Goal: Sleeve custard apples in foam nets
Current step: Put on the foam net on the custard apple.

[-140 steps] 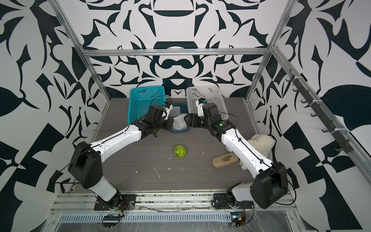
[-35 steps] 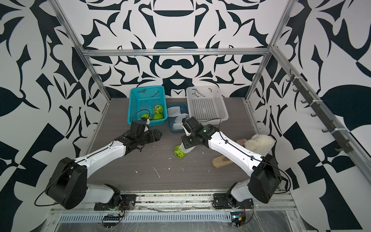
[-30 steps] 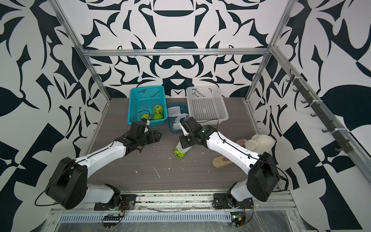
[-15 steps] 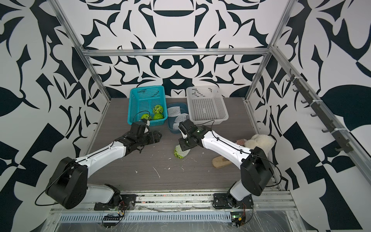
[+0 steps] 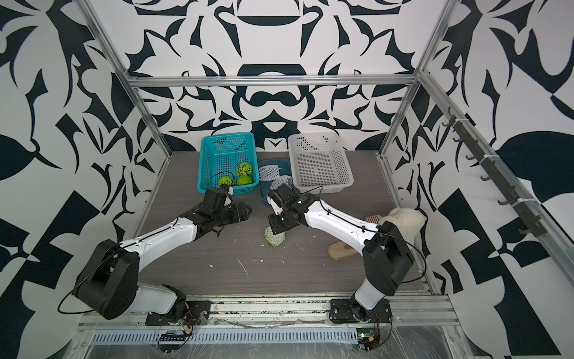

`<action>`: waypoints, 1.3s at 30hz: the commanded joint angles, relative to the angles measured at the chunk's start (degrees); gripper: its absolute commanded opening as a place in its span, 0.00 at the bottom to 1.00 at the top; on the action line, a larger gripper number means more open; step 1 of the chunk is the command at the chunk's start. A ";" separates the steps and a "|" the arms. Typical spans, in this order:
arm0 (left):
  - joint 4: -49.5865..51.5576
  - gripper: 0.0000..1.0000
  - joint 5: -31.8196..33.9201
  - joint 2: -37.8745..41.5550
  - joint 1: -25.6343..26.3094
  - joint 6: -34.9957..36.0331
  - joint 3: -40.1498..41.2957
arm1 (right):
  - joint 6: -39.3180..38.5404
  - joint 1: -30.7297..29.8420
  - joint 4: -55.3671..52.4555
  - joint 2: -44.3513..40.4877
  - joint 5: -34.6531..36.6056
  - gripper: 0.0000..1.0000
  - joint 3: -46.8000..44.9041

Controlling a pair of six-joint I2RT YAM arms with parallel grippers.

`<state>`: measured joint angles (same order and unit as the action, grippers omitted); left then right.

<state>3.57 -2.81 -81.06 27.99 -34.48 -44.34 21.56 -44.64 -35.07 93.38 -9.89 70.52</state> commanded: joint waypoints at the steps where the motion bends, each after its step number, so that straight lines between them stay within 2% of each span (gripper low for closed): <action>1: -0.84 0.84 -0.44 0.53 0.06 0.72 0.46 | 1.46 -0.66 1.17 0.82 0.88 0.00 2.80; 6: -0.74 0.84 -0.05 1.17 0.06 0.91 1.09 | 0.60 -1.97 -0.10 3.43 6.14 0.00 6.60; 16: 0.12 0.84 0.98 3.22 0.13 0.73 2.55 | -0.35 -4.31 -1.45 5.54 8.40 0.03 7.50; 24: -0.59 0.84 -1.04 3.29 0.13 -0.33 2.13 | 0.67 -4.35 -0.24 1.85 7.69 0.35 6.07; 27: -0.41 0.84 -0.85 3.77 0.09 -0.40 2.25 | 0.83 -4.32 -0.69 1.37 8.25 0.43 5.81; 35: -0.23 0.84 -0.66 5.13 0.10 -1.19 3.14 | 0.59 -4.33 -0.58 0.10 9.95 0.57 5.54; 39: -0.06 0.84 -0.56 5.51 0.14 -1.29 3.15 | 0.44 -4.37 -0.53 -1.24 10.86 0.56 5.15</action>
<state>3.66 -2.98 -76.82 27.99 -35.40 -41.80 22.33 -48.95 -35.77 94.91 -0.84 76.16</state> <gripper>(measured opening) 0.839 0.568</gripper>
